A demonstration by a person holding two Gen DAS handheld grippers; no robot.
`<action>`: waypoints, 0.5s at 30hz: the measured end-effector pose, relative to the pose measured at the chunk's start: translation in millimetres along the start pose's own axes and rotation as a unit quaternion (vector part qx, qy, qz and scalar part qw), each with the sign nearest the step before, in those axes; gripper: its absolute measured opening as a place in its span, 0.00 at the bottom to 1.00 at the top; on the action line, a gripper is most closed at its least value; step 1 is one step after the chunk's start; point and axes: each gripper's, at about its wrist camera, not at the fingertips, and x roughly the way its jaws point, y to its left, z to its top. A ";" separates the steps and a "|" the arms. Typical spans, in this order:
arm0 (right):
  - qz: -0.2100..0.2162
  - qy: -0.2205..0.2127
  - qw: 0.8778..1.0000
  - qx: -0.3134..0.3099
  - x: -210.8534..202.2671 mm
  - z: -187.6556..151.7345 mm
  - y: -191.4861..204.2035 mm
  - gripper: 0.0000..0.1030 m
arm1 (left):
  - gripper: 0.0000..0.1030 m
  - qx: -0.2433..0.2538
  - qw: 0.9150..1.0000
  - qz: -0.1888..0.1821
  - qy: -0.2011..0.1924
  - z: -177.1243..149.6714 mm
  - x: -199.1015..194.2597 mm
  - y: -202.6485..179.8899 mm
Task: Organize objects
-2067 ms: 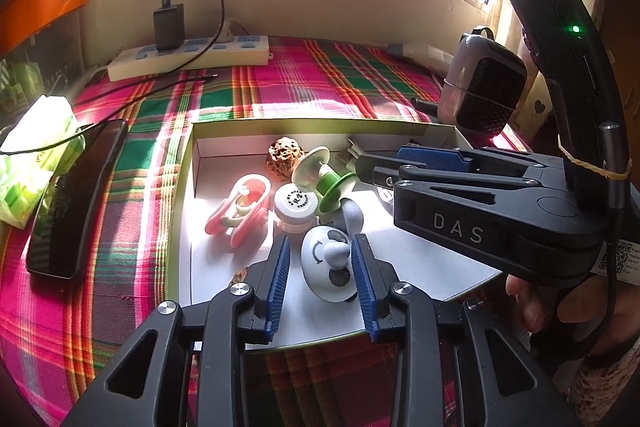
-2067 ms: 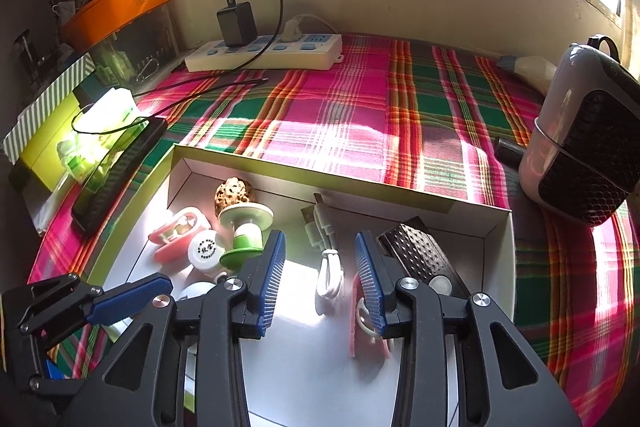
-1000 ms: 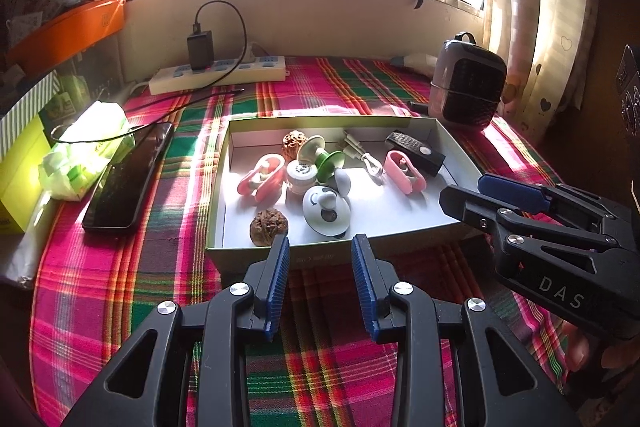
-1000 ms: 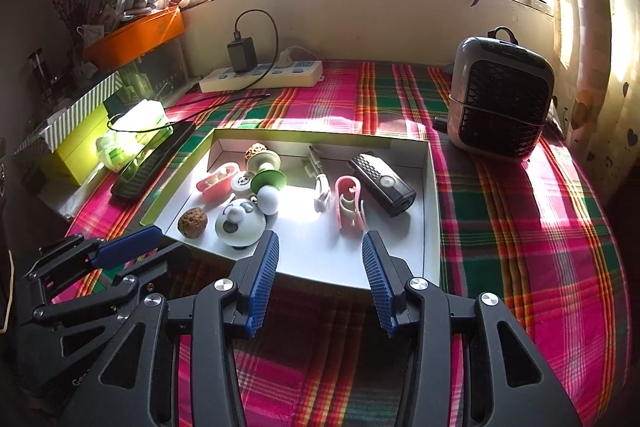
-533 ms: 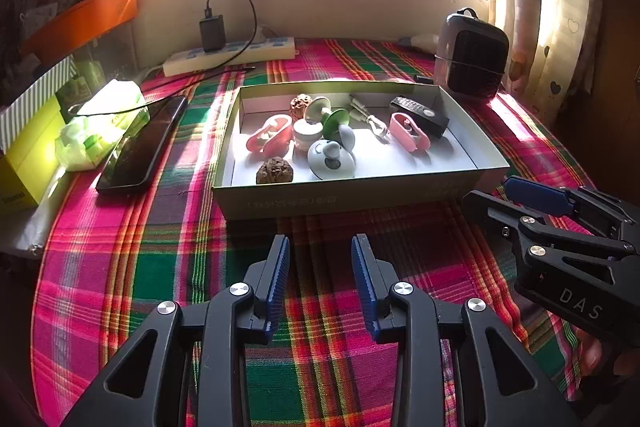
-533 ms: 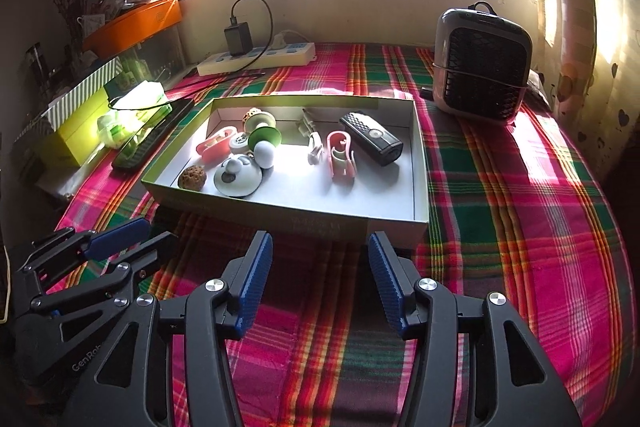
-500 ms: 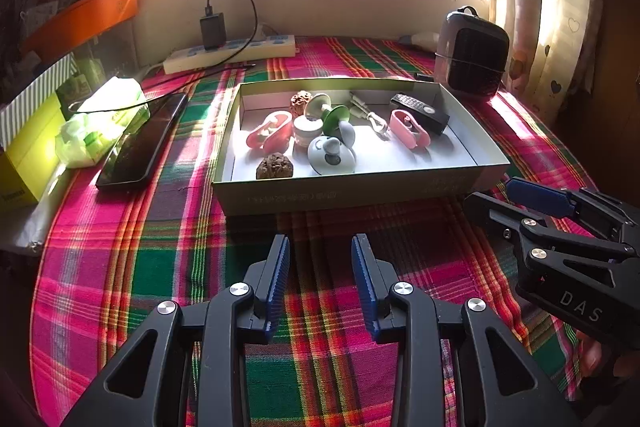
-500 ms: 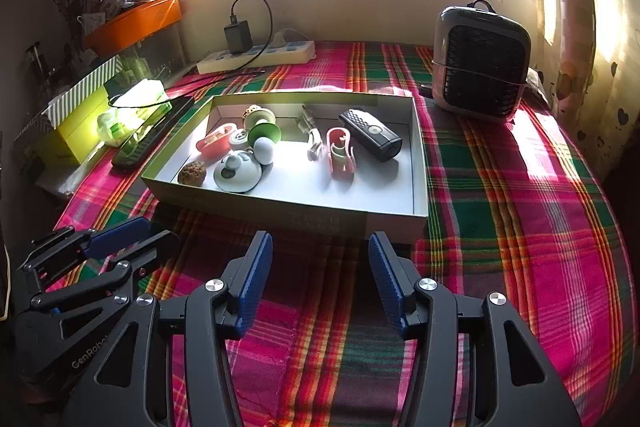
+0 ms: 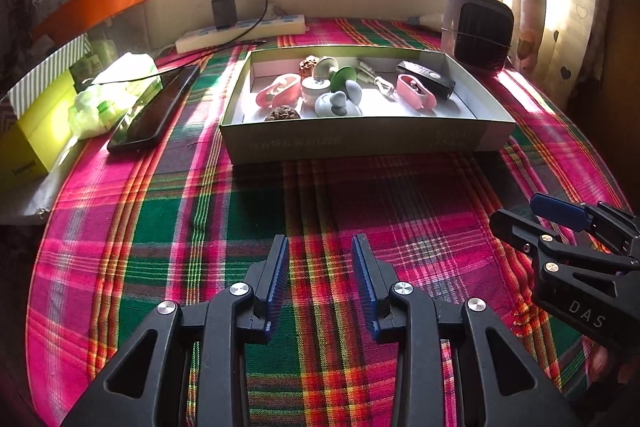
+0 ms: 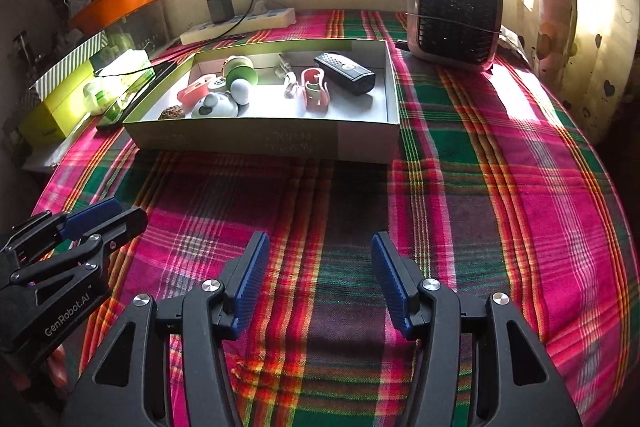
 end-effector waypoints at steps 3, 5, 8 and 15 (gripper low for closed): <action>-0.008 0.001 1.000 0.003 -0.6 -3.0 -2.0 0.56 | 0.30 0.000 1.000 -0.005 0.005 -5.1 0.1 -3.4; -0.010 0.001 1.000 0.003 -2.2 -4.9 -2.8 0.56 | 0.30 -0.001 1.000 -0.005 0.005 -6.3 -1.0 -5.0; -0.016 0.002 1.000 -0.001 -3.8 -7.6 -2.5 0.56 | 0.31 -0.002 1.000 -0.001 0.005 -8.0 -2.4 -6.6; -0.029 0.004 1.000 -0.007 -8.1 -14.7 -0.9 0.56 | 0.31 -0.010 1.000 0.010 0.006 -10.8 -4.7 -8.9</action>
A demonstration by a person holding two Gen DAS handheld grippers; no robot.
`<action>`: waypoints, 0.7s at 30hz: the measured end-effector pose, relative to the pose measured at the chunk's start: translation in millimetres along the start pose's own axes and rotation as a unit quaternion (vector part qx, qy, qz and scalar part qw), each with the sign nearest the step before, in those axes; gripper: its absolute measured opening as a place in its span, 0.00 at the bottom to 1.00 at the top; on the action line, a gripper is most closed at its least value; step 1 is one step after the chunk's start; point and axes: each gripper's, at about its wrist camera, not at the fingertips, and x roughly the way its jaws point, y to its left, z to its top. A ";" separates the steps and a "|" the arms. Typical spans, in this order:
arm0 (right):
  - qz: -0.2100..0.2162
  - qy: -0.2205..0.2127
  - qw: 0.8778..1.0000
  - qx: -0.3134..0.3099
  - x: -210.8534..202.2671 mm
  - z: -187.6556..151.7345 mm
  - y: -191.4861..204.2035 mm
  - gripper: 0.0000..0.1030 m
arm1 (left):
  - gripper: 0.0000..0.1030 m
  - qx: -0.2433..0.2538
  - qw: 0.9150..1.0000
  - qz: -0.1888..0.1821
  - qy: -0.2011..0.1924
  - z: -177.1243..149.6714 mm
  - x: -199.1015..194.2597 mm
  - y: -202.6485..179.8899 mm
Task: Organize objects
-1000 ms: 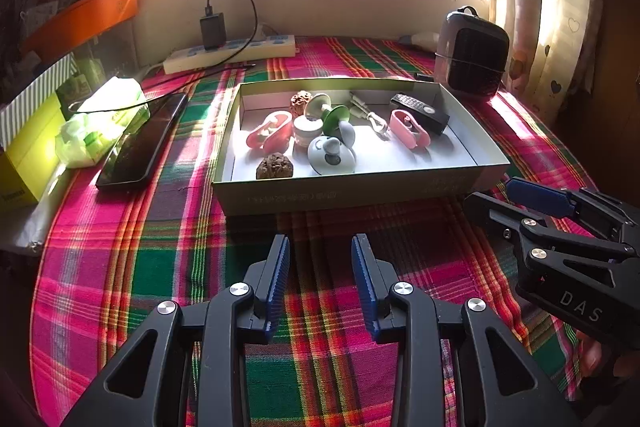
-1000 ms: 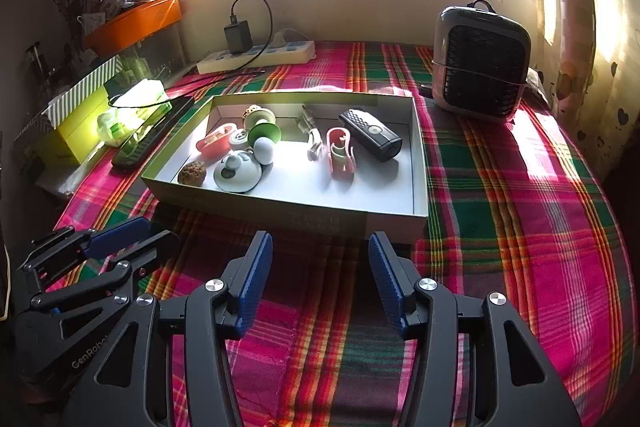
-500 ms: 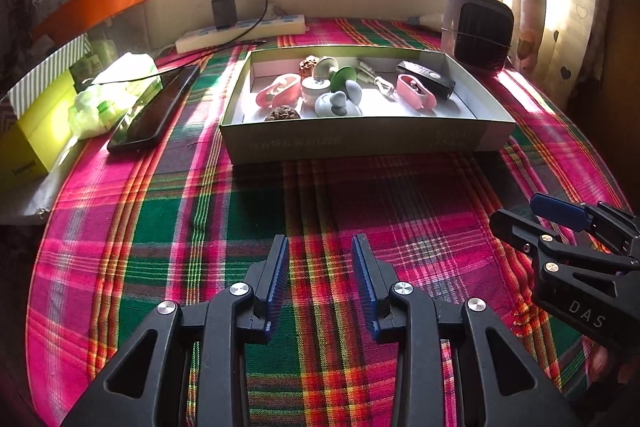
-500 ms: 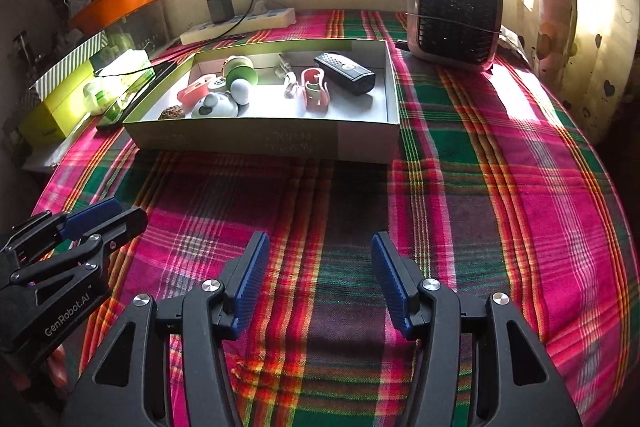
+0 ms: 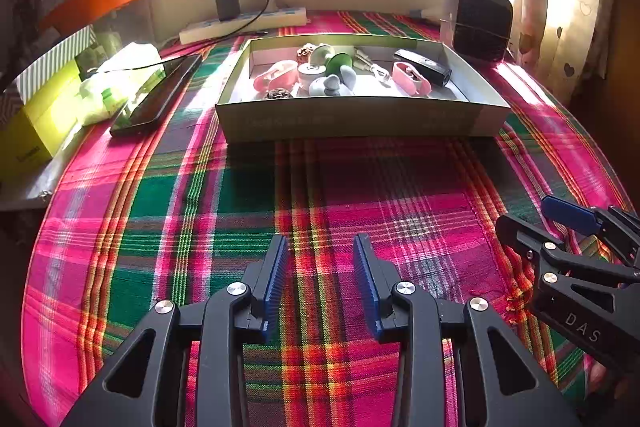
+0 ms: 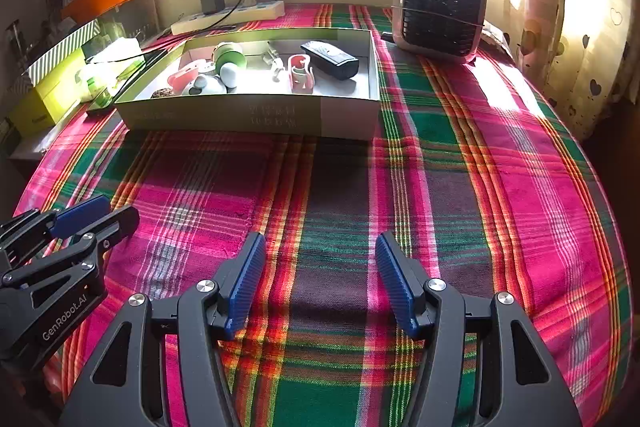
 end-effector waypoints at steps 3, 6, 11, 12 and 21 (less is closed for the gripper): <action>-0.006 0.000 1.000 0.000 -2.9 -4.8 -0.8 0.57 | 0.32 -0.005 1.000 0.001 -0.001 -1.3 -1.1 0.3; -0.010 -0.004 1.000 -0.001 -5.2 -9.7 -0.7 0.60 | 0.32 -0.004 1.000 0.007 -0.001 -2.1 -1.9 -1.5; -0.012 -0.010 1.000 0.000 -5.5 -12.0 -0.6 0.63 | 0.32 -0.009 1.000 0.002 -0.001 -2.7 -2.4 -0.1; -0.012 -0.010 1.000 0.000 -5.4 -12.0 -0.3 0.63 | 0.32 -0.009 1.000 0.002 -0.001 -3.1 -2.7 -0.2; -0.012 -0.011 1.000 0.001 -4.7 -12.7 0.1 0.65 | 0.33 -0.005 1.000 0.008 -0.002 -3.9 -3.2 -0.2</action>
